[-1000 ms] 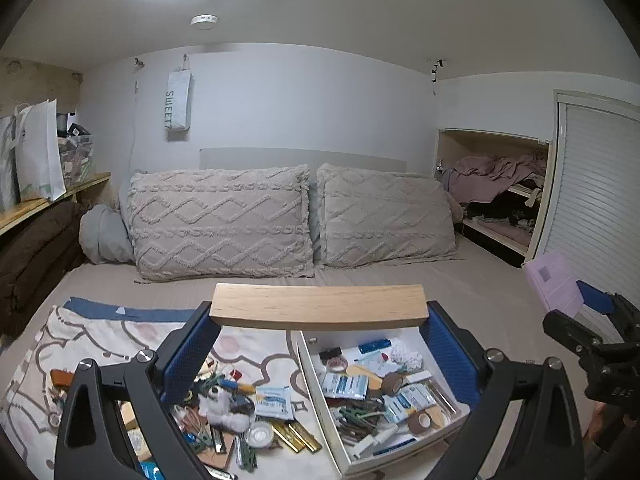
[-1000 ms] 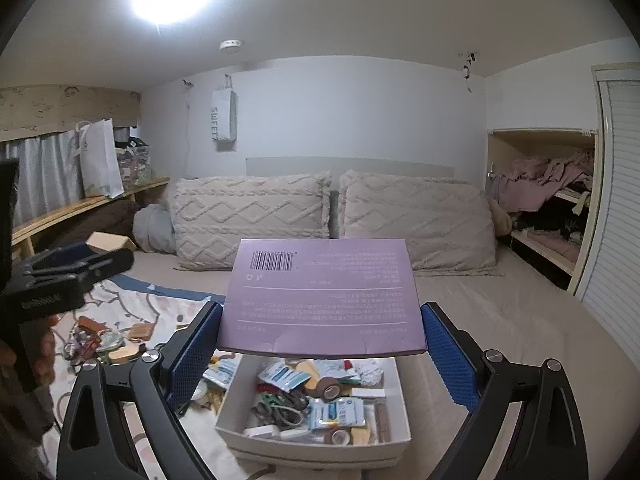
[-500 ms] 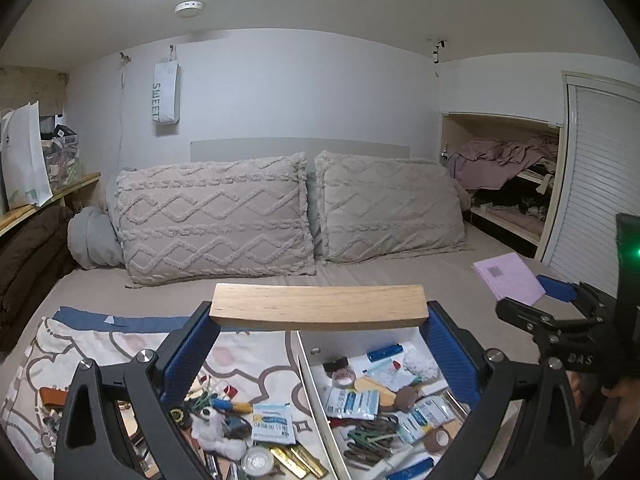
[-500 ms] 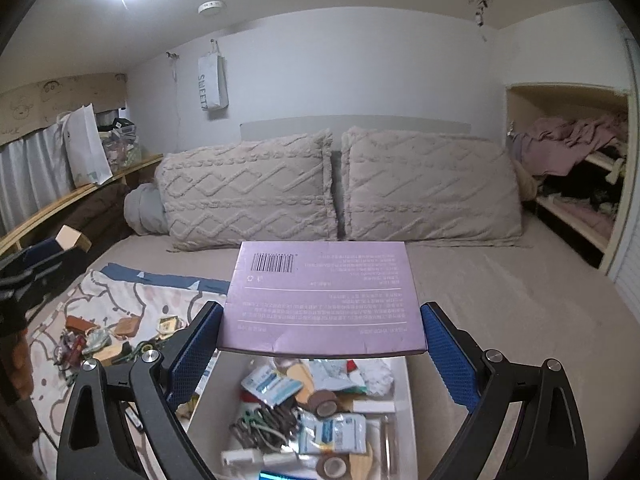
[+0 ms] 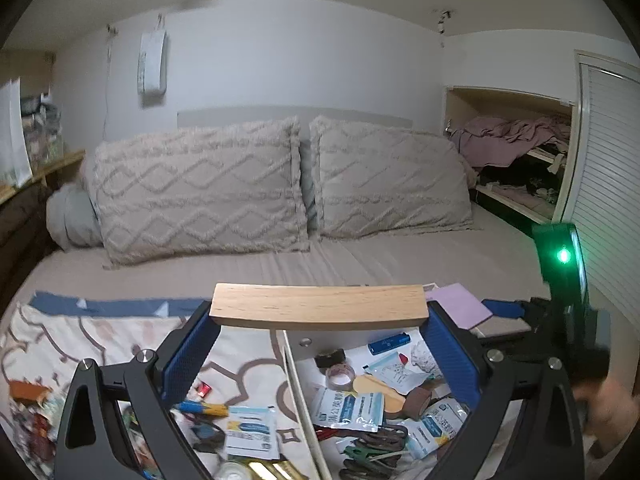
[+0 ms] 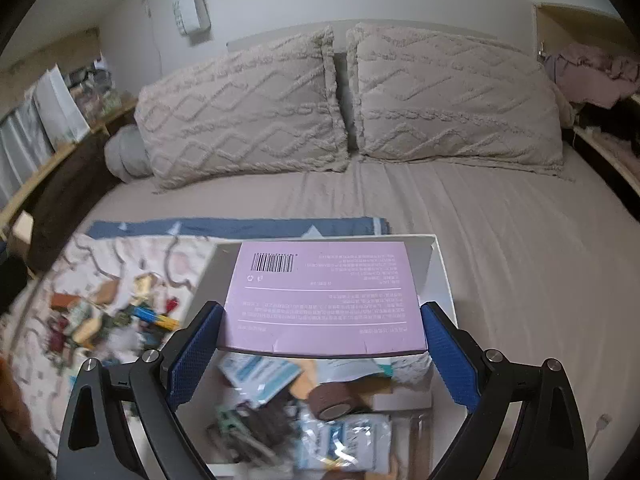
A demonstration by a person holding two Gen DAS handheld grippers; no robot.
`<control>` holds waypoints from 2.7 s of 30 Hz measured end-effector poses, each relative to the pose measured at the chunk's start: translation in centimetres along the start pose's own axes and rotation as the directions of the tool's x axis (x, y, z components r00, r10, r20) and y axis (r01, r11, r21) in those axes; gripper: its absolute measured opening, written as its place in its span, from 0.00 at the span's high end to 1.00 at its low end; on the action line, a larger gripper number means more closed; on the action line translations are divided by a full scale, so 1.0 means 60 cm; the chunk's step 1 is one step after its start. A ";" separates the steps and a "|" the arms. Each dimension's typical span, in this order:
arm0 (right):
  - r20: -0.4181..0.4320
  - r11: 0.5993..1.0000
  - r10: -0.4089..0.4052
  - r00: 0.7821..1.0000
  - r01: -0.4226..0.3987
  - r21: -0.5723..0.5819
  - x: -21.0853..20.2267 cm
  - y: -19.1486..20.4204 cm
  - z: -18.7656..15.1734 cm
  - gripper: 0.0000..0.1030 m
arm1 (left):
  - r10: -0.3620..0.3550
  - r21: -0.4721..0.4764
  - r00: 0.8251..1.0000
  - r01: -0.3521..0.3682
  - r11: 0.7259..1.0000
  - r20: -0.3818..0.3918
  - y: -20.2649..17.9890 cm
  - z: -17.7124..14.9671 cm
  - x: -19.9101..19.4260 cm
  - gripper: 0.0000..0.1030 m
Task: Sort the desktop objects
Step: 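Lower the wooden strip and lilac notepad over the white box with both tools, then open the left tool to drop the wooden strip while the right tool releases the notepad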
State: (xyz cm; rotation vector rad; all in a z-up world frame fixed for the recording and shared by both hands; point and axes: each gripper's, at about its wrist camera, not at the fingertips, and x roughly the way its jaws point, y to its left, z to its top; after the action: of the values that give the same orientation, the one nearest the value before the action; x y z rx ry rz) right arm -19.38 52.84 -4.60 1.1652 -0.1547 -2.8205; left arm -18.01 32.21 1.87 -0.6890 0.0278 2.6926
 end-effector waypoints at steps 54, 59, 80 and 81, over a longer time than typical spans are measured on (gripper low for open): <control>-0.197 0.988 0.089 0.976 -0.112 -0.111 0.067 -0.081 -0.033 0.06 | 0.000 -0.086 0.842 -0.056 0.995 -0.539 -0.120 -0.073 0.365 0.03; -0.203 0.986 0.094 0.975 -0.119 -0.114 0.069 -0.073 -0.034 0.06 | -0.024 -0.109 0.845 -0.040 0.993 -0.534 -0.117 -0.072 0.360 0.03; -0.227 0.976 0.100 0.969 -0.140 -0.167 0.073 -0.046 -0.038 0.06 | -0.052 -0.159 0.837 -0.043 0.986 -0.545 -0.089 -0.080 0.350 0.00; -0.226 0.976 0.099 0.969 -0.139 -0.167 0.073 -0.046 -0.038 0.06 | -0.050 -0.154 0.836 -0.042 0.987 -0.546 -0.088 -0.080 0.349 0.00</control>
State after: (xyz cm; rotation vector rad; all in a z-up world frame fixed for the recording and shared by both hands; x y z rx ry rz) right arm -21.01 54.93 -9.61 1.3580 0.0453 -2.5213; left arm -31.03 43.73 -11.80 -1.4918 -0.0453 2.4131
